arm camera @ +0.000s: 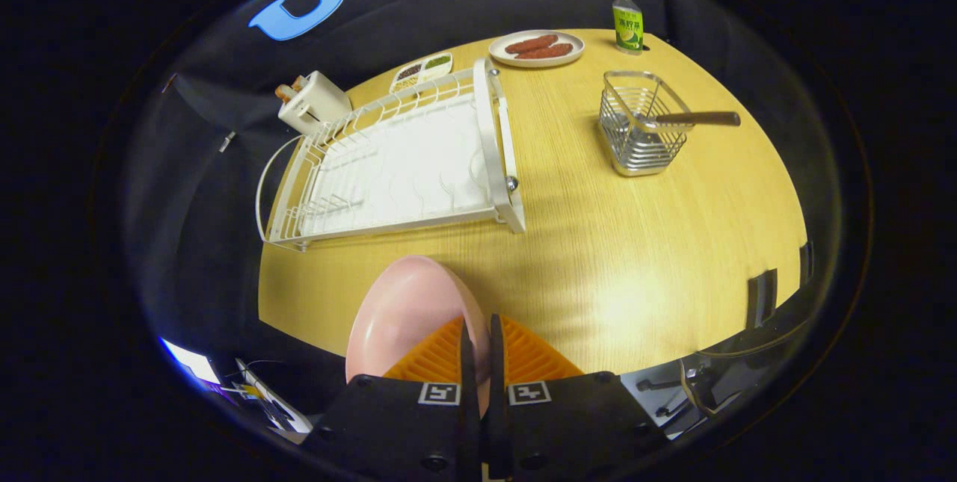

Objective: Take the plate from the dish rack, then take the spoon from the basket and place it into the plate.

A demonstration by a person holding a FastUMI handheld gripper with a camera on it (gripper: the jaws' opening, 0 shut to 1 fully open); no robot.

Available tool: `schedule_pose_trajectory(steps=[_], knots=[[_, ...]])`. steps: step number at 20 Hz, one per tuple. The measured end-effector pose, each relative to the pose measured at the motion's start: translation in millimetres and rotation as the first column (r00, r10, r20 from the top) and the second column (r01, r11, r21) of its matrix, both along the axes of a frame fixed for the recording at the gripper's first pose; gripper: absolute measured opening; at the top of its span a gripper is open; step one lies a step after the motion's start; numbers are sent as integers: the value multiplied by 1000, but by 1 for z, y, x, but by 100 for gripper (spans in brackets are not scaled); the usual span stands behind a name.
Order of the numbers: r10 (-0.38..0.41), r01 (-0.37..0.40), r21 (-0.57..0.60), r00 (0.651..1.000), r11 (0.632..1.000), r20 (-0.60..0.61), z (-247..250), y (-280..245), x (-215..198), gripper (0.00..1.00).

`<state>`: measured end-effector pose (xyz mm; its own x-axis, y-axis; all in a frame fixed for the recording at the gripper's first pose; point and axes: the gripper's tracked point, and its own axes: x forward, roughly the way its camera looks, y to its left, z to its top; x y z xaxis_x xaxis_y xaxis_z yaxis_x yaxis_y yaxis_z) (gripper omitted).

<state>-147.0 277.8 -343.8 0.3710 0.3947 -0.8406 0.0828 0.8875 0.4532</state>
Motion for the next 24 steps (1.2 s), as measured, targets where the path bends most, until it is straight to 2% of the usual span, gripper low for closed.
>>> schedule_pose_trajectory(steps=[6,11,14,16,17,19,24], knots=[[-9,5,92,999,996,43,-41,19,19,9],[-47,43,70,997,997,62,-48,12,36,10],[-51,50,28,997,998,55,-51,4,35,14],[-60,60,11,996,998,61,-51,-1,36,30],[-51,50,7,996,999,71,-49,-3,38,45],[-23,24,-11,996,1000,86,-44,-6,38,85],[97,-90,-50,979,995,177,-9,-28,40,86]])
